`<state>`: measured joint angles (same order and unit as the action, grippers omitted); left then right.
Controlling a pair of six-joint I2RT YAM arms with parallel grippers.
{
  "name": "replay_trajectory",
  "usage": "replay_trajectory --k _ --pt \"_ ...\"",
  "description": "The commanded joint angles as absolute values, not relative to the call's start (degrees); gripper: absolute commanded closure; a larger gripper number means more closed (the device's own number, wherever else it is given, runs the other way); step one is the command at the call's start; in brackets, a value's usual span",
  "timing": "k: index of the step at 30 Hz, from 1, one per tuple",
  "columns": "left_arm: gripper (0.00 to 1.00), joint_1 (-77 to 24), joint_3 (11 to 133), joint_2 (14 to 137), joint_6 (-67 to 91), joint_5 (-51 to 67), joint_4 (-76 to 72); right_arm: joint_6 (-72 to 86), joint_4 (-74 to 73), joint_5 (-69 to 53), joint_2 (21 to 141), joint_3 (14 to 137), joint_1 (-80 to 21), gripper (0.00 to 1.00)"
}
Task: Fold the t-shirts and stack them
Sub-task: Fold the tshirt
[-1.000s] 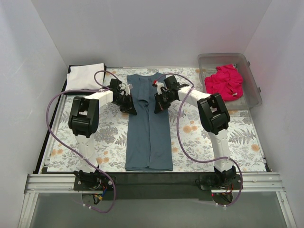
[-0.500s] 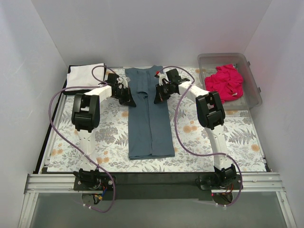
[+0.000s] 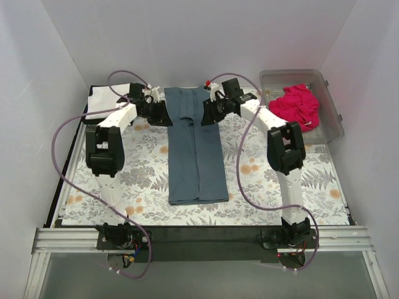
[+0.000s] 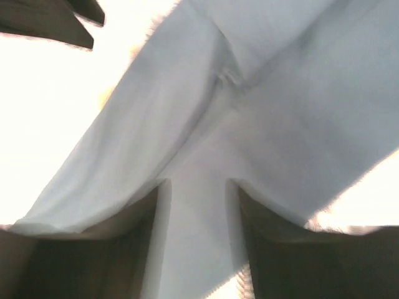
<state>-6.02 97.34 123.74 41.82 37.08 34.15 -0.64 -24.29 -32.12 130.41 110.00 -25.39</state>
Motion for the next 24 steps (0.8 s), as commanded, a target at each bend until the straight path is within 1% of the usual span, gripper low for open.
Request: replay_trajectory --k 1,2,3,4,5,6,8,9,11,12,13,14,15,16,17,18,19,20,21,22,24 --pt "0.53 -5.9 92.9 101.2 34.1 40.9 33.3 -9.8 -24.3 -30.5 111.7 106.7 -26.6 0.33" --pt "0.43 -5.9 91.0 97.5 33.4 39.7 32.3 -12.3 -24.3 -28.4 105.8 104.8 -27.0 0.25" --pt "0.23 -5.8 88.7 90.5 32.7 39.1 30.4 -14.6 -24.3 -27.8 102.9 102.9 -27.0 0.18" --pt "0.14 -5.8 86.8 87.0 32.6 38.1 29.6 -19.2 -24.5 -27.5 100.1 99.3 -27.1 0.09" --pt "0.12 -5.7 83.6 84.1 32.5 36.9 28.9 -21.6 -25.0 -26.7 95.0 97.2 -27.1 0.04" --pt "0.11 -5.8 82.2 79.0 32.3 36.7 28.7 -24.9 -25.4 -25.4 92.6 95.6 -27.2 0.02" --pt "0.11 -5.7 78.6 74.4 30.4 37.4 29.3 -29.1 -29.7 -24.1 86.8 92.5 -27.4 0.02" --pt "0.11 -5.9 78.1 71.0 28.5 39.5 31.8 -32.8 -32.3 -25.8 85.0 92.0 -27.5 0.02" --pt "0.11 -5.9 77.2 68.7 22.8 41.3 36.0 -41.4 -40.4 -27.4 80.9 90.4 -28.4 0.02" --pt "0.12 -6.1 76.0 67.5 19.9 43.0 42.7 -43.1 -42.6 -25.5 79.7 89.3 -30.8 0.02" --pt "0.15 -6.3 74.9 66.8 16.5 45.9 46.0 -44.2 -44.4 -24.2 78.5 87.7 -32.2 0.03" --pt "0.19 -7.2 73.4 64.8 12.1 46.6 48.5 -45.6 -46.6 -22.4 76.1 85.3 -34.8 0.04" --pt "0.23 -7.6 69.4 63.3 8.9 46.8 52.3 -46.0 -47.3 -21.7 74.6 80.0 -35.9 0.04" --pt "0.25 -8.0 66.9 61.2 6.8 46.8 52.6 -46.7 -47.6 -21.4 71.5 76.5 -37.1 0.04" --pt "0.25 -8.9 63.6 56.4 3.2 46.2 52.2 -48.0 -47.6 -19.5 69.7 73.4 -40.4 0.04" --pt "0.25 -9.5 60.8 54.3 0.8 45.6 51.5 -48.4 -47.5 -18.3 68.1 67.4 -42.5 0.04" --pt "0.25 -10.0 55.7 52.4 -1.9 44.4 51.8 -48.5 -47.1 -17.2 65.6 64.7 -44.7 0.04" --pt "0.27 -11.7 53.5 49.7 -6.6 44.2 52.3 -48.4 -45.9 -15.0 64.6 62.3 -48.8 0.04" --pt "0.29 -12.6 51.7 48.8 -8.8 44.0 53.9 -47.6 -45.0 -14.6 63.8 57.8 -50.4 0.05" --pt "0.30 -13.4 47.7 47.9 -11.1 44.2 54.7 -47.4 -43.4 -14.8 62.8 56.1 -51.5 0.08" --pt "0.34 -16.5 43.9 45.9 -16.5 44.2 55.0 -47.6 -40.9 -15.8 61.9 52.1 -52.6 0.13"
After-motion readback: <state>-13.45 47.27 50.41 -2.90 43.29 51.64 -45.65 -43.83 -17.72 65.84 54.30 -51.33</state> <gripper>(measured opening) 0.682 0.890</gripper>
